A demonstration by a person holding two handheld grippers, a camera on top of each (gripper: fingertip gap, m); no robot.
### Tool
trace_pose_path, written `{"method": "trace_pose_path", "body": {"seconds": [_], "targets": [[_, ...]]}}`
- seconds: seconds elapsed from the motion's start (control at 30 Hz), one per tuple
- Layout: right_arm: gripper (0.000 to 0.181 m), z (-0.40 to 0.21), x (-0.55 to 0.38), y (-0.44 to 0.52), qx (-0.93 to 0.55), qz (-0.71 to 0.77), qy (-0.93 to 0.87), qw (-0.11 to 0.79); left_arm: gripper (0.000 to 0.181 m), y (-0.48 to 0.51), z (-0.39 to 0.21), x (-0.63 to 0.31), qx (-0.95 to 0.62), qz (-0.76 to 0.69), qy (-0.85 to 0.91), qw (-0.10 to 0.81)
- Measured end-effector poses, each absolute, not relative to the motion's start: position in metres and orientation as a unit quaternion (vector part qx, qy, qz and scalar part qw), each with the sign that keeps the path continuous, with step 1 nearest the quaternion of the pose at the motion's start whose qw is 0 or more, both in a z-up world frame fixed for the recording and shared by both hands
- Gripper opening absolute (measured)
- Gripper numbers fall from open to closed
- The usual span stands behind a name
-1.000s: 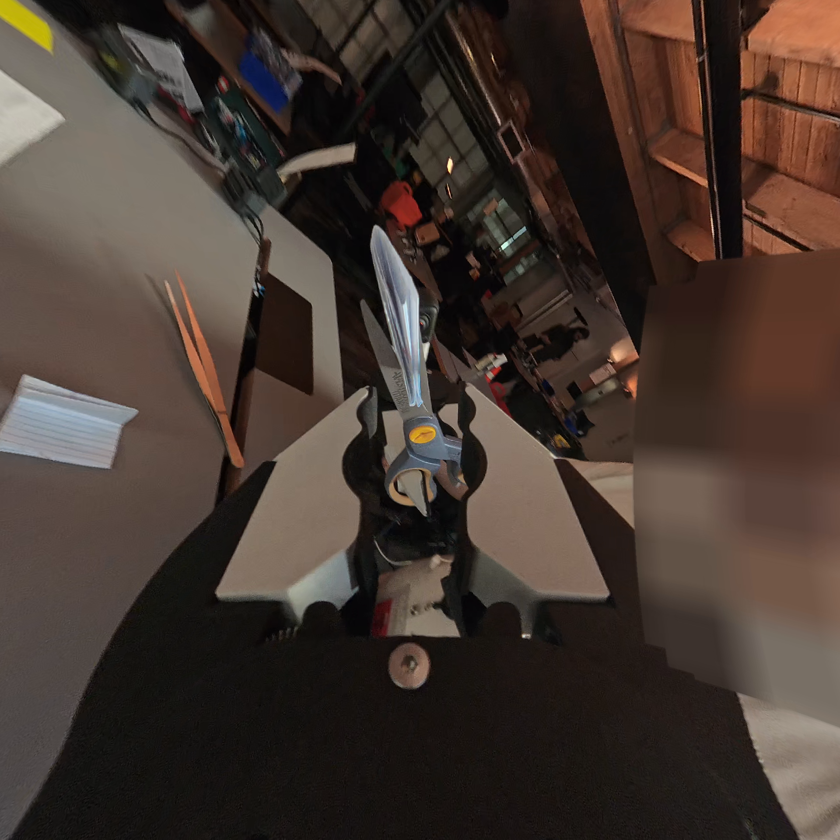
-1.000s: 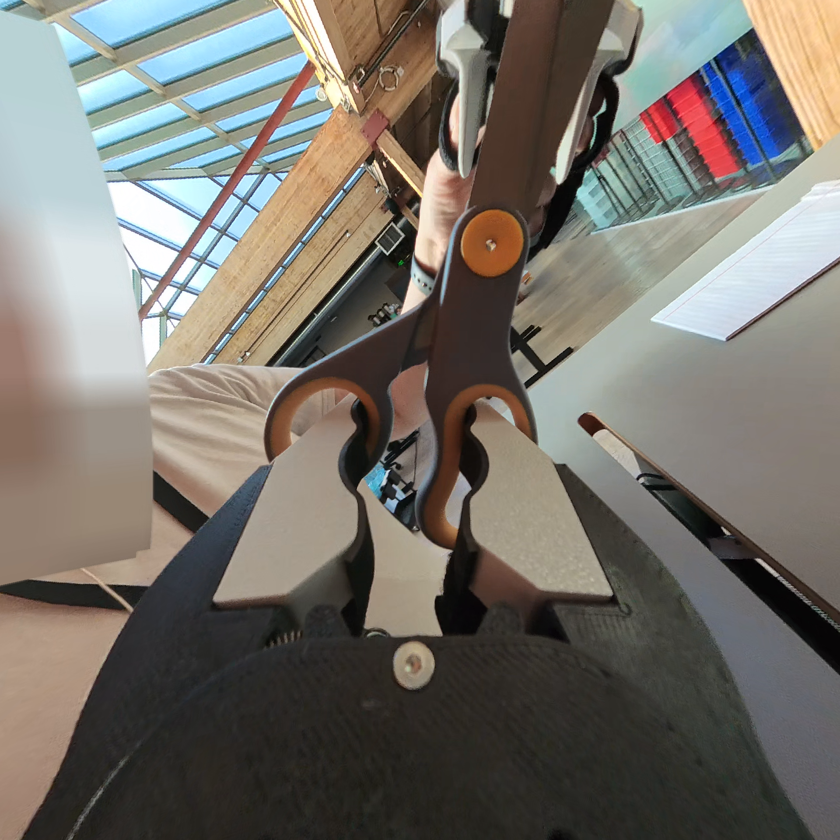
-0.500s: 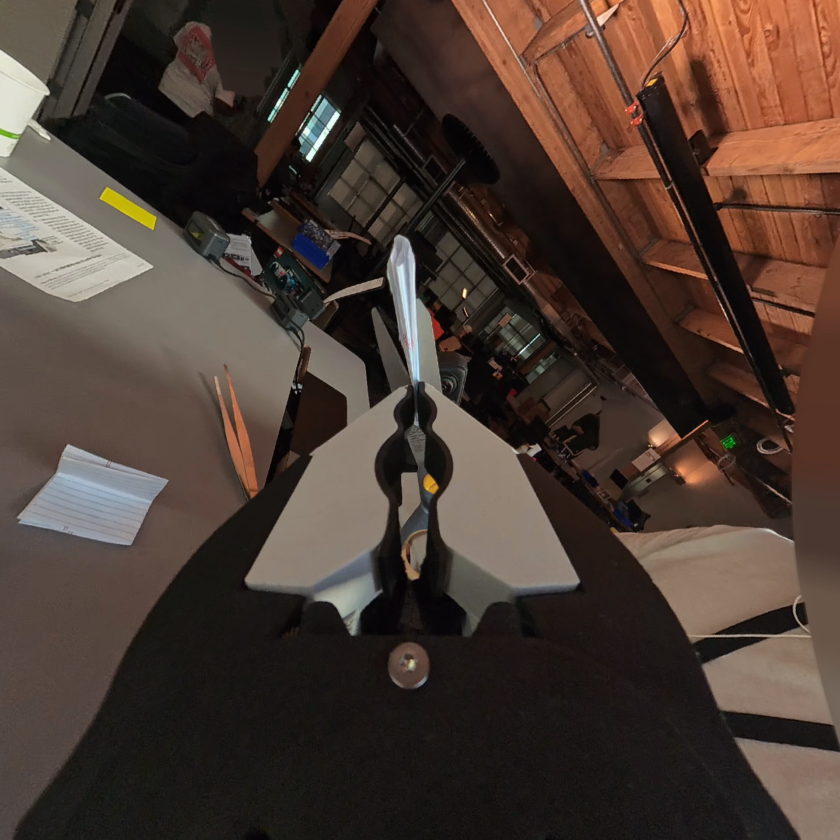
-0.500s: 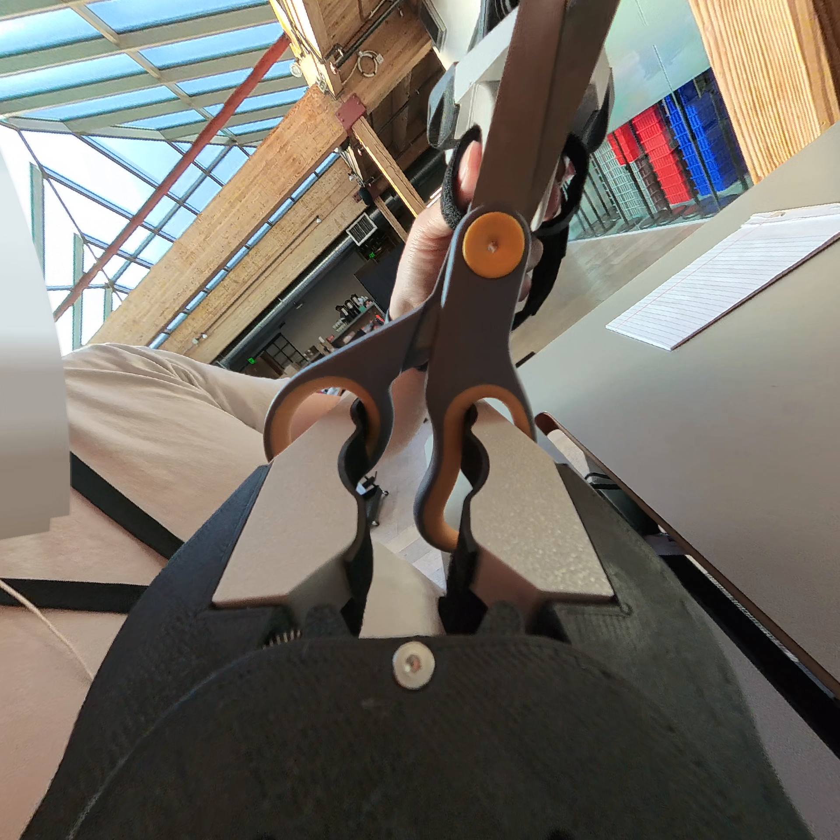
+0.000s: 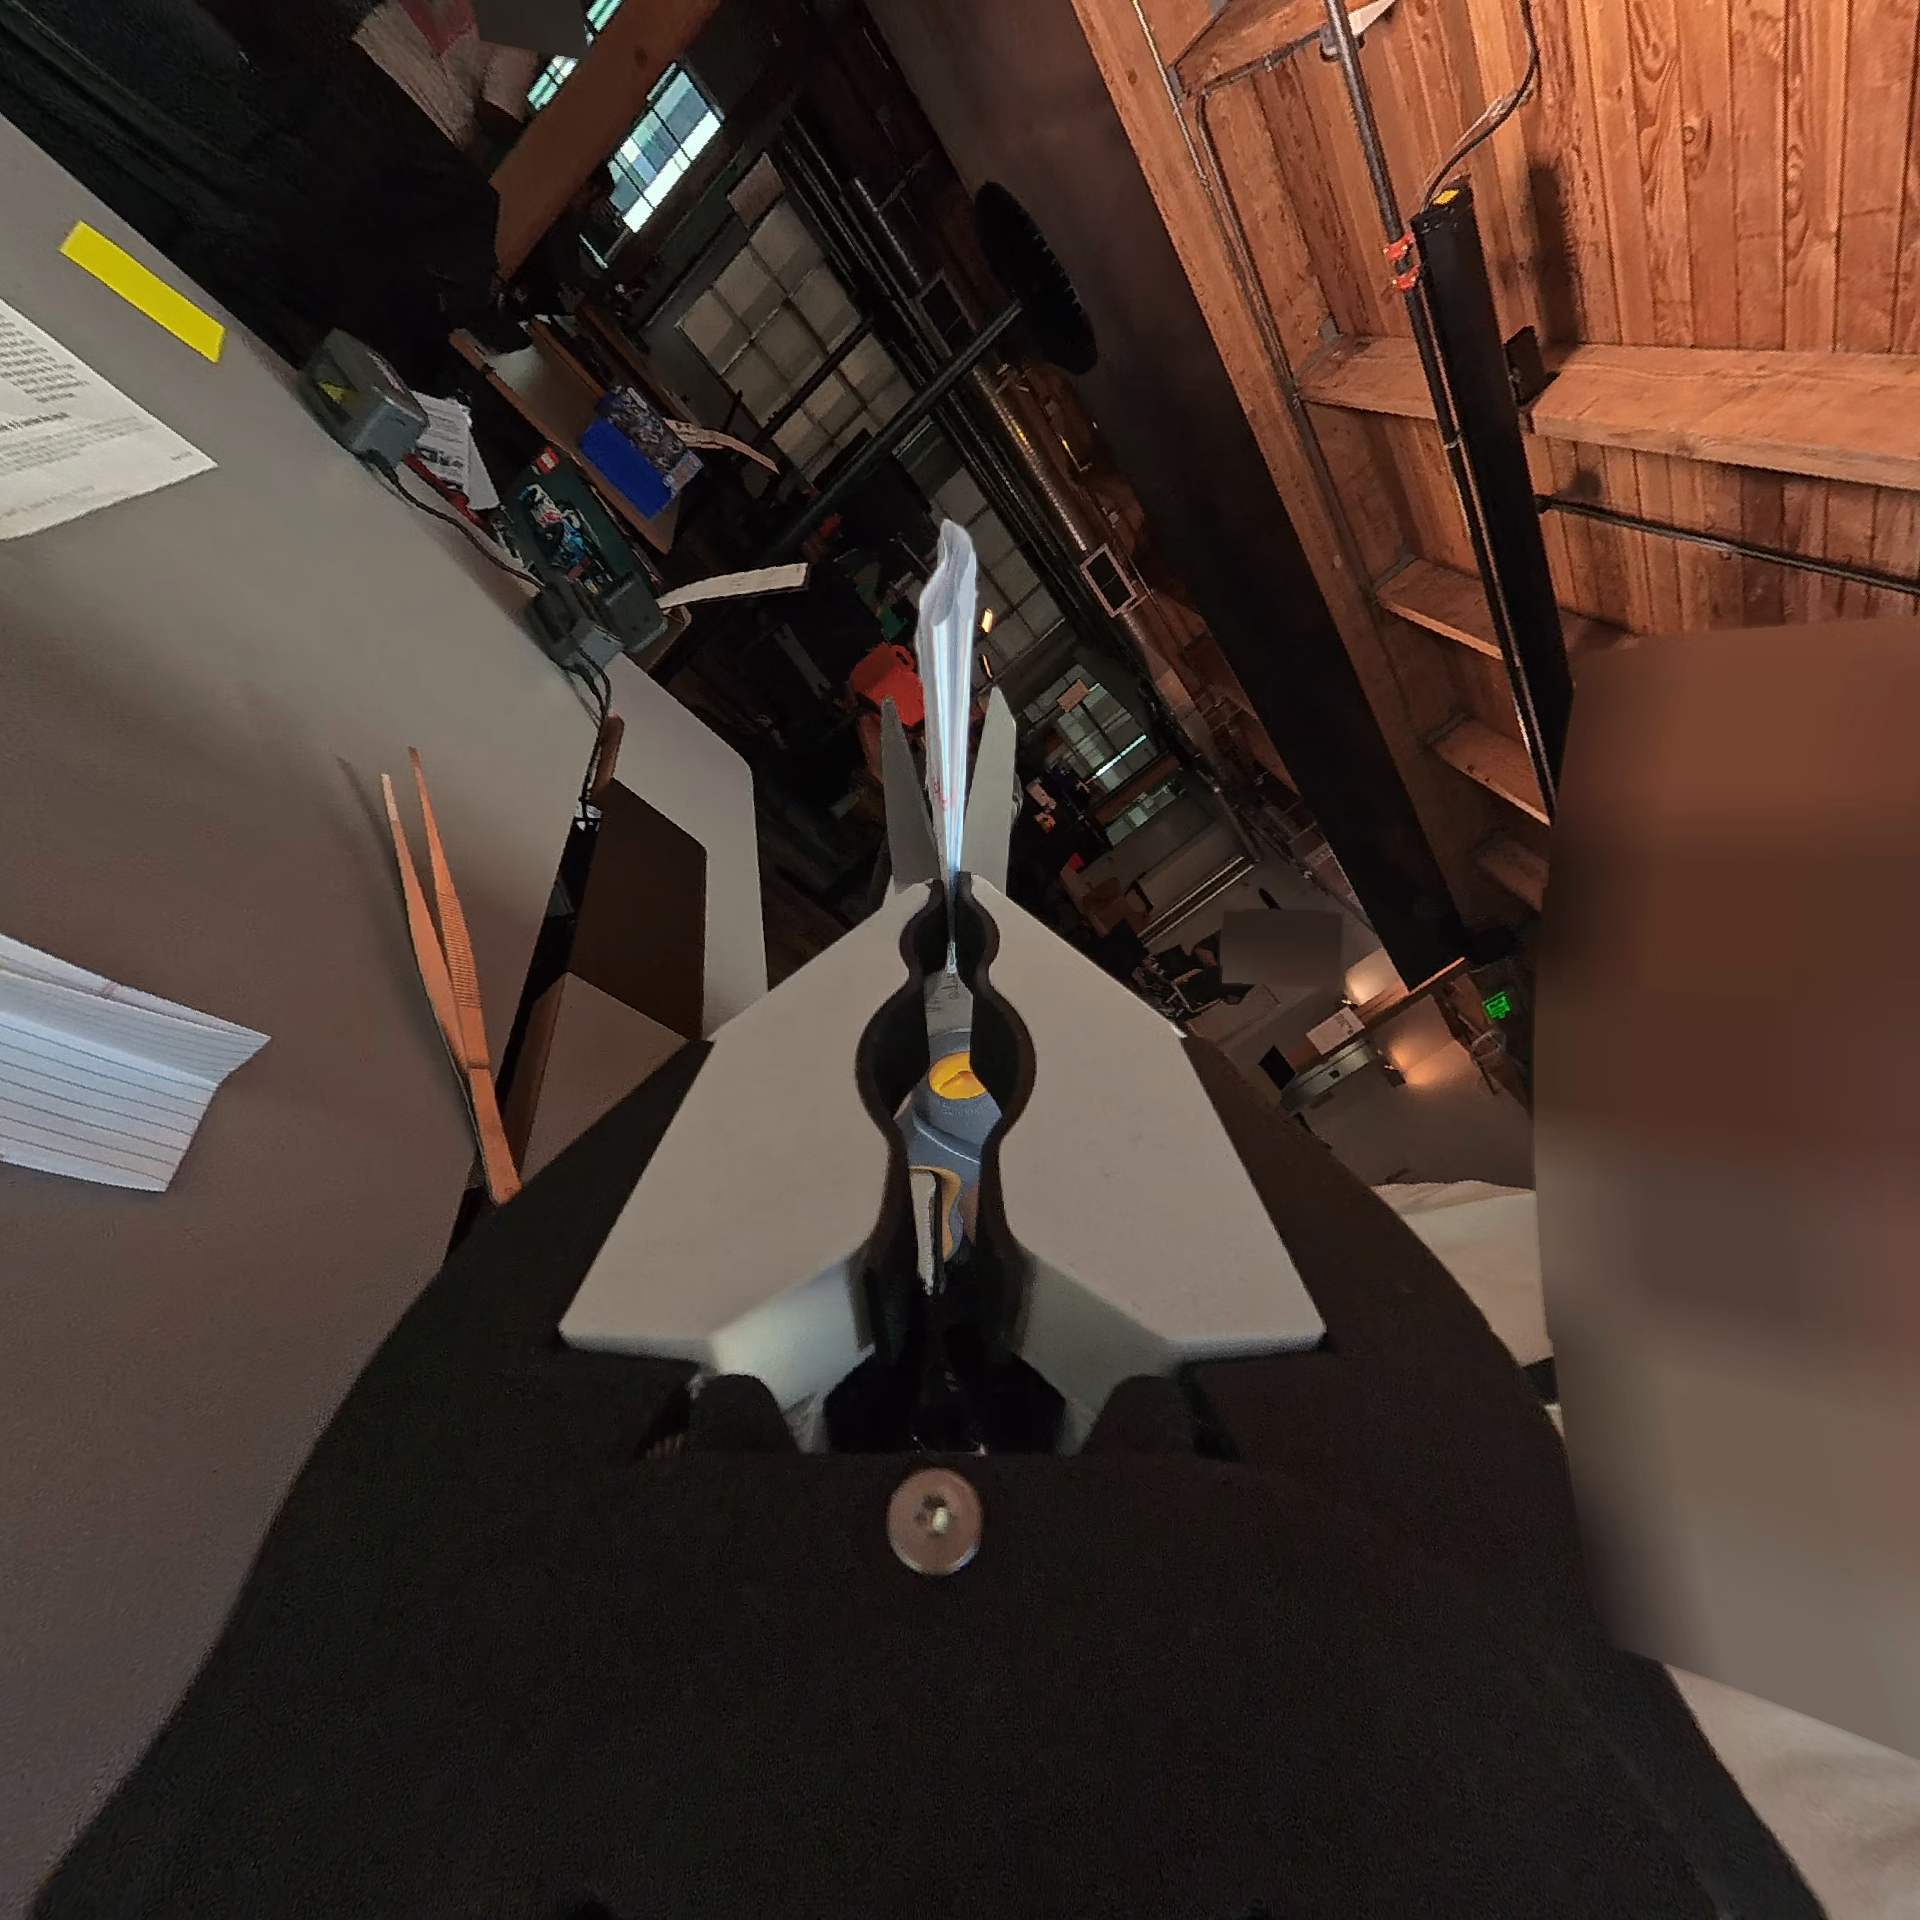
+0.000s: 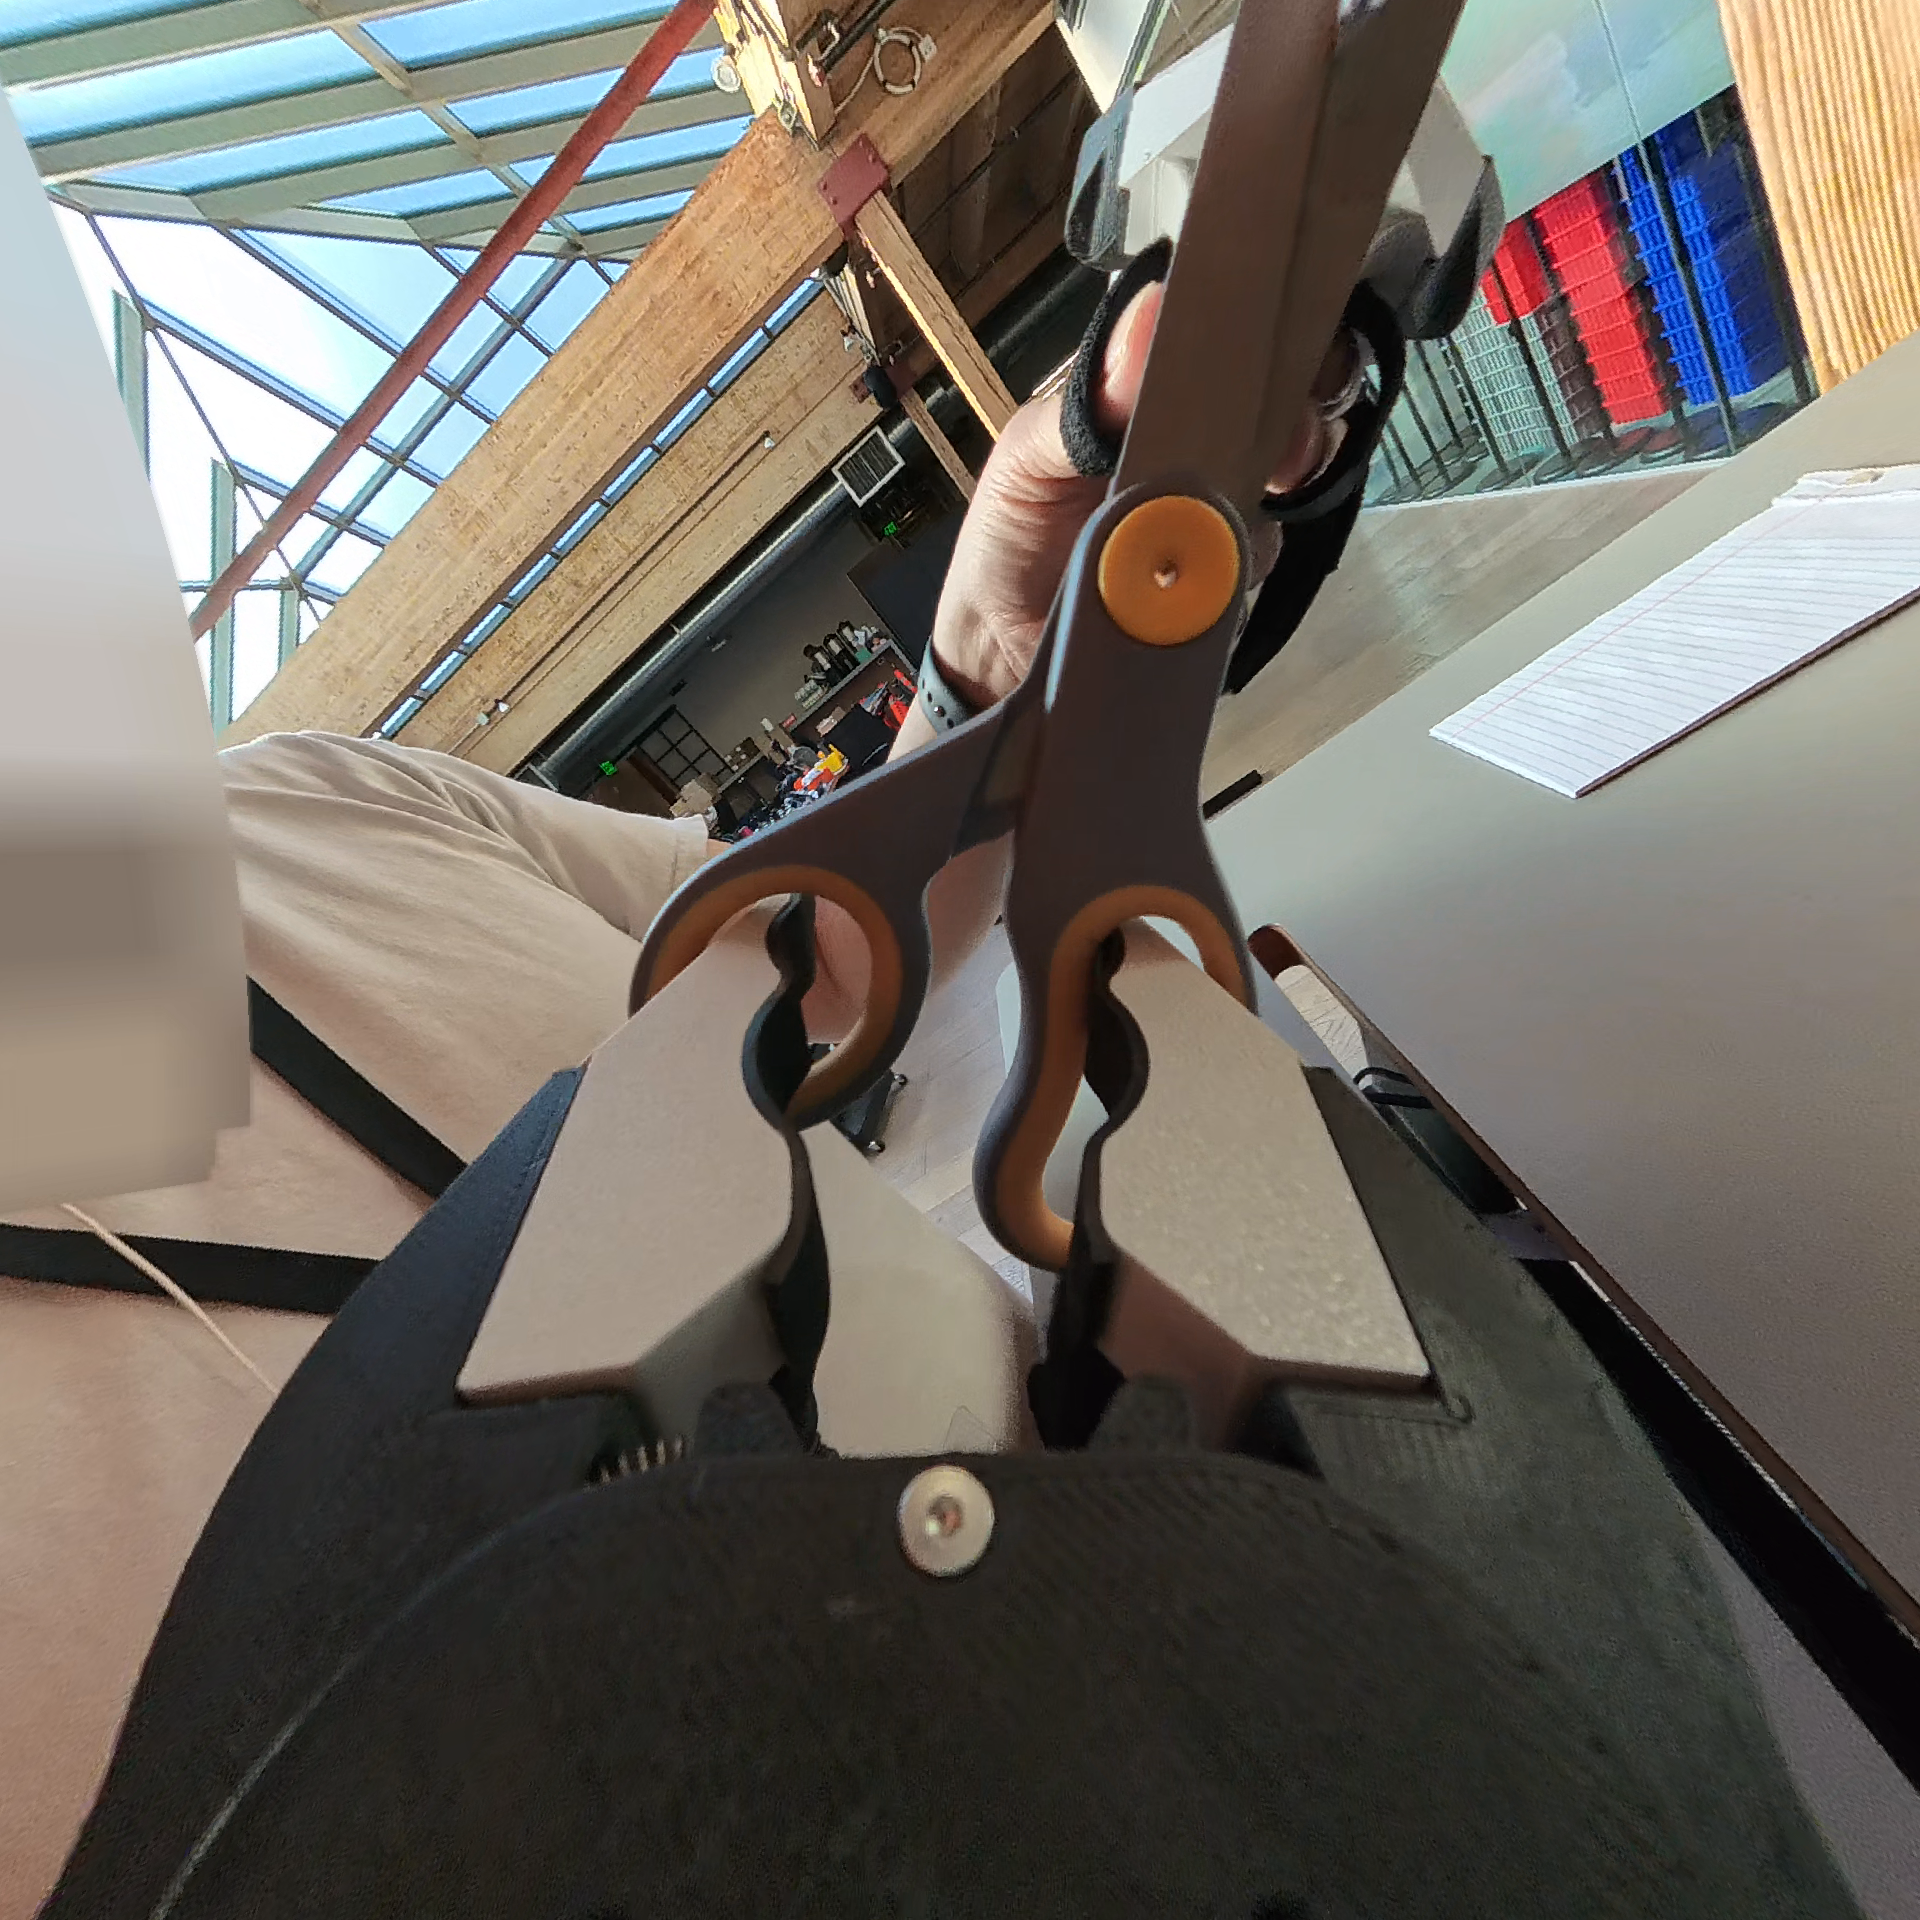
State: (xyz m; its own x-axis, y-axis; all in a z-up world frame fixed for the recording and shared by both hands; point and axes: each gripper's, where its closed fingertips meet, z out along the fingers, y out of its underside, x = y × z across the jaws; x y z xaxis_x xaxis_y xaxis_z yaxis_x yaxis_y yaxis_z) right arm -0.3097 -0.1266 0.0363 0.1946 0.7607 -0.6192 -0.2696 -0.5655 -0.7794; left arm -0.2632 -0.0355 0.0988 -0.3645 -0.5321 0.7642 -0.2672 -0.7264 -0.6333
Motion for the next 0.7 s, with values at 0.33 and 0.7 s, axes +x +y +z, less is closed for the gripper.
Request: {"method": "trace_pose_path", "body": {"seconds": [0.33, 0.7], "targets": [[0.061, 0.042, -0.311, -0.138, -0.627, 0.641, -0.194, 0.399, 0.000, -0.038, 0.093, -0.262, -0.569, -0.725, 0.379, 0.078], [0.047, 0.036, -0.307, -0.129, -0.638, 0.636, -0.166, 0.401, 0.000, -0.044, 0.088, -0.260, -0.572, -0.719, 0.387, 0.074]]}}
